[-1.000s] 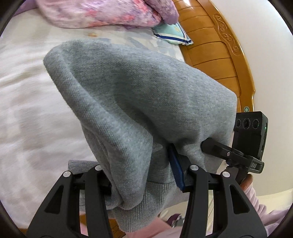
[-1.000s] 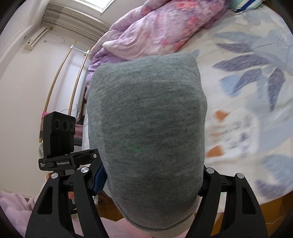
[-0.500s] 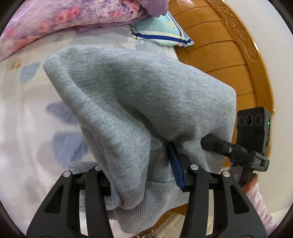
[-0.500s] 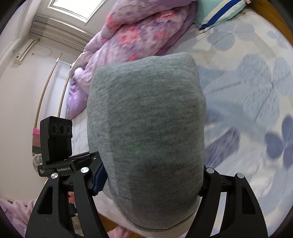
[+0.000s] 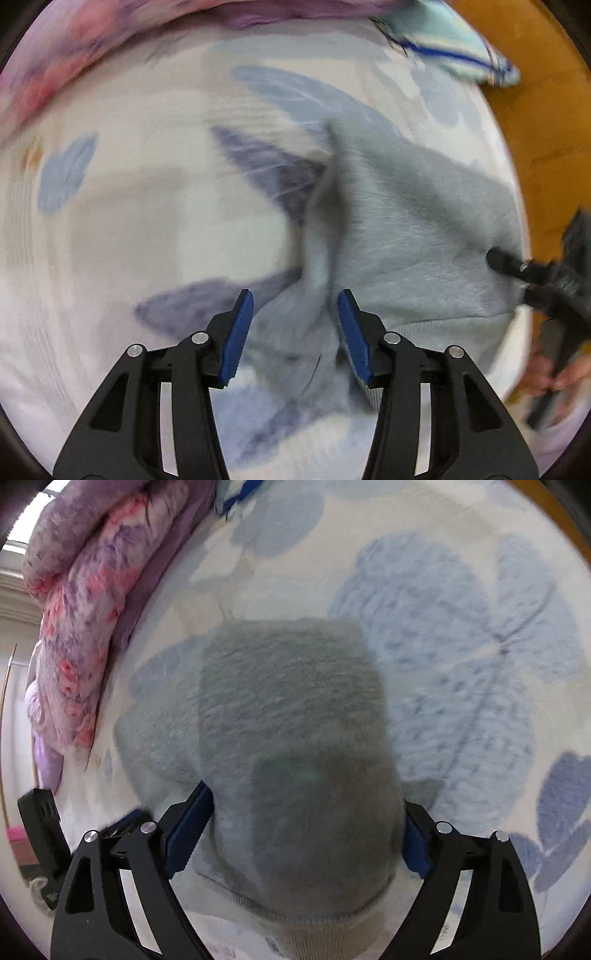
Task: Fold large clothes
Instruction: 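Carry the folded hoodie with both tools toward the pillow and lower it, then open both tools and pull back from the folded hoodie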
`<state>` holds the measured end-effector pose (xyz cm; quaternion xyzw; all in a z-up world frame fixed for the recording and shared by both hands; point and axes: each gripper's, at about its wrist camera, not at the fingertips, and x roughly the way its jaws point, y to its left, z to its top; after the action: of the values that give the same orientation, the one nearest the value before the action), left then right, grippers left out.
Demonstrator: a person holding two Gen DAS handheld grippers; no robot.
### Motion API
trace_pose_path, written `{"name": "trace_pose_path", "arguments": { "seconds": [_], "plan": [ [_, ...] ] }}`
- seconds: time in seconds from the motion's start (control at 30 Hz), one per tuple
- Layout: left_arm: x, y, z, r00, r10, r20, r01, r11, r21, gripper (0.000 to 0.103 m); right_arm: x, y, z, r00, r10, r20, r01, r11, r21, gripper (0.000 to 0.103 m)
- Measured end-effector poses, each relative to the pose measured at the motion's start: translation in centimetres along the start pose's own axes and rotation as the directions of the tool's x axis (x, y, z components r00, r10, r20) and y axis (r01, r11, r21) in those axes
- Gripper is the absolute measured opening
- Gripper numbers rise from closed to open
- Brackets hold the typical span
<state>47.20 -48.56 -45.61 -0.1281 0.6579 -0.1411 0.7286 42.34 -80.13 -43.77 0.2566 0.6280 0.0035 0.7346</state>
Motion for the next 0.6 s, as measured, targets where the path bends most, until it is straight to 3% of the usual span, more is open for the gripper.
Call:
{"name": "trace_pose_path", "arguments": {
  "seconds": [0.03, 0.07, 0.13, 0.17, 0.2, 0.23, 0.27, 0.37, 0.43, 0.5, 0.57, 0.6],
  "plan": [
    [-1.1, 0.2, -0.1, 0.999, 0.021, 0.025, -0.021, 1.000, -0.001, 0.047, -1.3, 0.5, -0.4, 0.997, -0.053, 0.050, 0.055, 0.998, -0.025, 0.085],
    [-2.1, 0.0, 0.1, 0.998, 0.031, 0.049, -0.032, 0.999, 0.021, 0.047, -3.3, 1.3, -1.0, 0.979, -0.148, 0.140, 0.157, 0.986, -0.058, 0.088],
    [-3.7, -1.1, 0.2, 0.997, 0.031, 0.068, -0.034, 0.998, 0.053, 0.047, -6.1, 2.3, -1.6, 0.933, -0.246, 0.264, 0.278, 0.957, -0.089, 0.088],
    [-4.3, -2.0, 0.3, 0.996, 0.023, 0.082, -0.028, 0.998, 0.065, 0.047, -7.5, 2.6, -1.9, 0.917, -0.242, 0.318, 0.285, 0.954, -0.093, 0.088],
    [-4.9, -3.3, 0.5, 0.995, -0.004, 0.105, -0.005, 0.996, 0.087, 0.047, -8.6, 2.7, -2.1, 0.914, -0.204, 0.351, 0.255, 0.961, -0.106, 0.088],
    [-5.3, -4.7, 0.5, 0.992, -0.028, 0.124, 0.013, 0.993, 0.116, 0.048, -9.1, 2.7, -2.3, 0.920, -0.155, 0.360, 0.213, 0.969, -0.128, 0.077],
    [-5.3, -6.2, 0.5, 0.989, -0.030, 0.143, 0.008, 0.988, 0.152, 0.048, -9.4, 2.9, -2.5, 0.925, -0.110, 0.364, 0.177, 0.972, -0.157, 0.055],
    [-3.5, -10.0, 1.2, 0.986, -0.031, 0.163, -0.009, 0.972, 0.236, 0.043, -8.4, 3.9, -2.3, 0.925, -0.130, 0.357, 0.214, 0.955, -0.206, 0.020],
    [-1.4, -11.7, 2.5, 0.985, -0.028, 0.172, -0.016, 0.968, 0.251, 0.019, -6.5, 4.1, -1.5, 0.940, -0.099, 0.326, 0.183, 0.954, -0.238, 0.011],
    [1.7, -12.7, 3.3, 0.991, -0.011, 0.134, -0.023, 0.969, 0.247, 0.011, -3.8, 4.0, -0.2, 0.961, -0.079, 0.264, 0.143, 0.962, -0.234, 0.006],
    [4.3, -12.6, 3.6, 0.993, 0.015, 0.116, -0.041, 0.972, 0.229, 0.010, -2.1, 4.1, 0.6, 0.966, -0.098, 0.238, 0.155, 0.959, -0.237, 0.006],
    [5.8, -11.9, 4.2, 0.997, 0.001, 0.080, -0.017, 0.979, 0.202, 0.010, -0.9, 4.0, 1.1, 0.969, -0.114, 0.219, 0.166, 0.958, -0.235, 0.005]
  ]
}}
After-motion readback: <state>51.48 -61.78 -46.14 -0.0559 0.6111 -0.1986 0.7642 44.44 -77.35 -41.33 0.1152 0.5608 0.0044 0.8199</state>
